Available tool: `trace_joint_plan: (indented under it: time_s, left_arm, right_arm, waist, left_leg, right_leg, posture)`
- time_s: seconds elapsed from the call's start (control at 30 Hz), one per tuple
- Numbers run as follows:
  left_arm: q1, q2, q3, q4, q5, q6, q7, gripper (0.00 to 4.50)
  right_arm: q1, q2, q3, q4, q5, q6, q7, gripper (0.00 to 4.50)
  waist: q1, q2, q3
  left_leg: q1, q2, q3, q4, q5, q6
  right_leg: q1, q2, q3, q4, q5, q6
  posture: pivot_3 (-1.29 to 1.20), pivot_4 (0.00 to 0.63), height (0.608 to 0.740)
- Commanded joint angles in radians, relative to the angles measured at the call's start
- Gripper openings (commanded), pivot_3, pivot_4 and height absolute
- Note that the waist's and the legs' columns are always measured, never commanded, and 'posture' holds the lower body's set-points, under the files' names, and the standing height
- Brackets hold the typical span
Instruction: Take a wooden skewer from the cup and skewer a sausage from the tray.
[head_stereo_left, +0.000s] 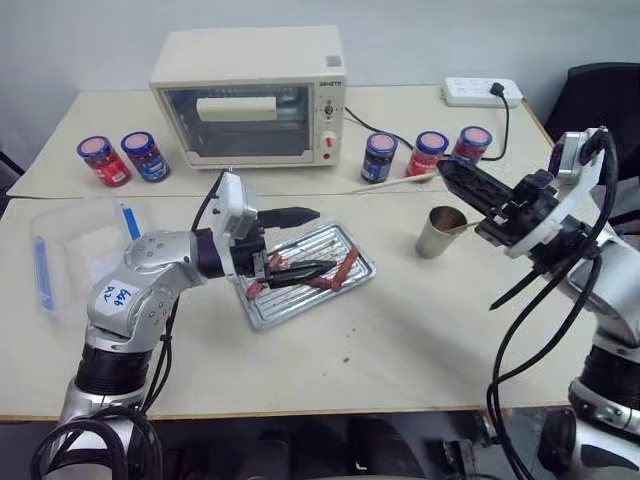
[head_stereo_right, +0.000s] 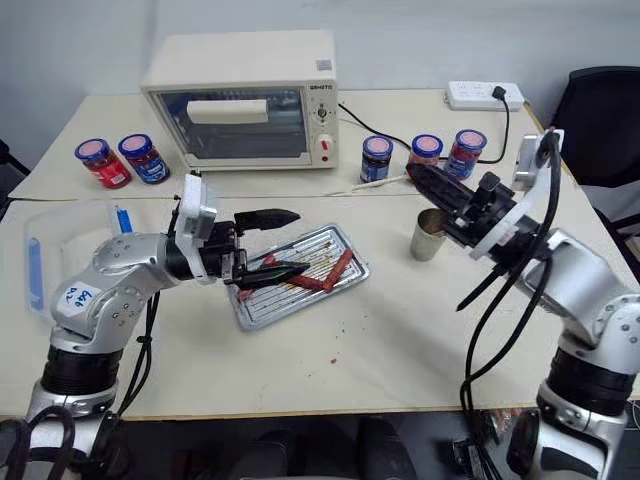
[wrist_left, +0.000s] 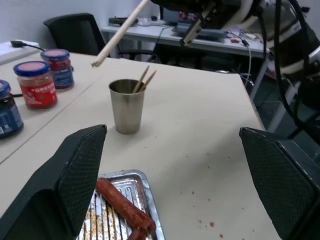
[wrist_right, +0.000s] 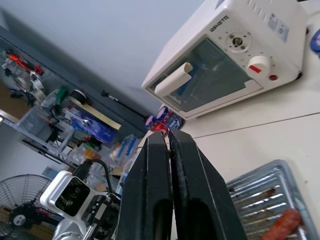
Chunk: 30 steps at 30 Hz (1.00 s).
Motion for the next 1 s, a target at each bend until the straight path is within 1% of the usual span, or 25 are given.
trace_joint_plan:
  time_s: [0.03, 0.13, 0.23, 0.37, 0.47, 0.5, 0.6, 0.7, 1.0]
  left_arm:
    - [-0.024, -0.025, 0.025, -0.006, -0.002, -0.029, 0.029, 4.50]
    - [-0.024, -0.043, 0.019, 0.011, 0.005, -0.044, 0.032, 4.50]
    - [-0.036, -0.063, 0.019, 0.019, -0.003, -0.049, 0.032, 4.50]
    - [-0.052, -0.072, 0.021, 0.027, -0.014, -0.049, 0.016, 3.78]
    - [-0.064, -0.065, 0.009, 0.039, -0.004, -0.053, -0.007, 3.00]
    - [-0.068, -0.063, 0.004, 0.041, -0.001, -0.053, -0.012, 2.82]
    - [-0.075, -0.064, -0.004, 0.040, -0.002, -0.047, -0.024, 2.82]
    - [-0.077, -0.065, -0.013, 0.031, -0.013, -0.040, -0.047, 2.82]
    - [-0.071, -0.096, -0.034, 0.017, -0.018, -0.038, -0.056, 2.82]
  right_arm:
    - [0.026, 0.020, 0.021, -0.082, 0.024, -0.040, -0.010, 0.02]
    - [0.040, 0.029, 0.032, -0.103, 0.024, -0.052, 0.011, 0.02]
    - [0.061, 0.002, 0.045, -0.112, 0.024, -0.038, 0.061, 0.02]
    - [0.081, -0.016, 0.064, -0.120, 0.024, -0.037, 0.117, 0.00]
    - [0.104, -0.050, 0.081, -0.132, 0.024, -0.026, 0.180, 0.00]
    - [0.110, -0.060, 0.085, -0.133, 0.024, -0.024, 0.196, 0.00]
    - [0.122, -0.082, 0.095, -0.134, 0.024, -0.031, 0.225, 0.00]
    - [0.126, -0.083, 0.106, -0.132, 0.024, -0.039, 0.231, 0.00]
    - [0.114, -0.054, 0.132, -0.136, 0.024, -0.062, 0.222, 0.00]
  waist:
    - [-0.001, 0.000, 0.000]
    - [-0.002, 0.000, 0.000]
    - [-0.003, 0.000, 0.000]
    - [-0.003, 0.000, 0.000]
    - [-0.003, 0.000, 0.000]
    - [-0.003, 0.000, 0.000]
    - [-0.002, 0.000, 0.000]
    - [-0.002, 0.000, 0.000]
    - [-0.002, 0.000, 0.000]
  left_leg:
    - [0.000, 0.000, 0.000, 0.000, 0.000, 0.000]
    - [0.000, 0.000, 0.000, 0.000, 0.000, 0.000]
    - [0.000, 0.000, 0.000, 0.000, 0.000, 0.000]
    - [0.000, 0.000, 0.000, 0.000, 0.000, 0.000]
    - [0.000, 0.000, 0.001, 0.000, 0.000, 0.000]
    - [0.000, 0.000, 0.001, 0.000, 0.000, 0.000]
    - [0.000, 0.000, 0.000, 0.000, 0.000, 0.000]
    - [0.000, 0.000, 0.000, 0.000, 0.000, 0.000]
    - [0.000, 0.000, 0.000, 0.000, 0.000, 0.000]
  right_leg:
    - [0.000, 0.000, 0.000, 0.000, 0.000, 0.000]
    - [0.000, 0.000, 0.000, 0.000, 0.000, 0.000]
    - [0.000, 0.000, 0.000, 0.000, 0.000, 0.000]
    - [0.000, 0.000, 0.000, 0.000, 0.000, 0.000]
    - [0.000, 0.000, 0.001, 0.000, 0.000, 0.000]
    - [0.000, 0.000, 0.001, 0.000, 0.000, 0.000]
    - [0.000, 0.000, 0.000, 0.000, 0.000, 0.000]
    - [0.000, 0.000, 0.001, 0.000, 0.000, 0.000]
    - [0.000, 0.000, 0.001, -0.001, 0.000, 0.000]
  posture:
    - [0.00, 0.150, 0.740]
    - [0.00, 0.150, 0.740]
    - [0.00, 0.150, 0.740]
    - [0.00, 0.150, 0.740]
    - [0.00, 0.150, 0.740]
    - [0.00, 0.150, 0.740]
    - [0.00, 0.150, 0.740]
    - [0.00, 0.150, 0.740]
    - [0.00, 0.150, 0.740]
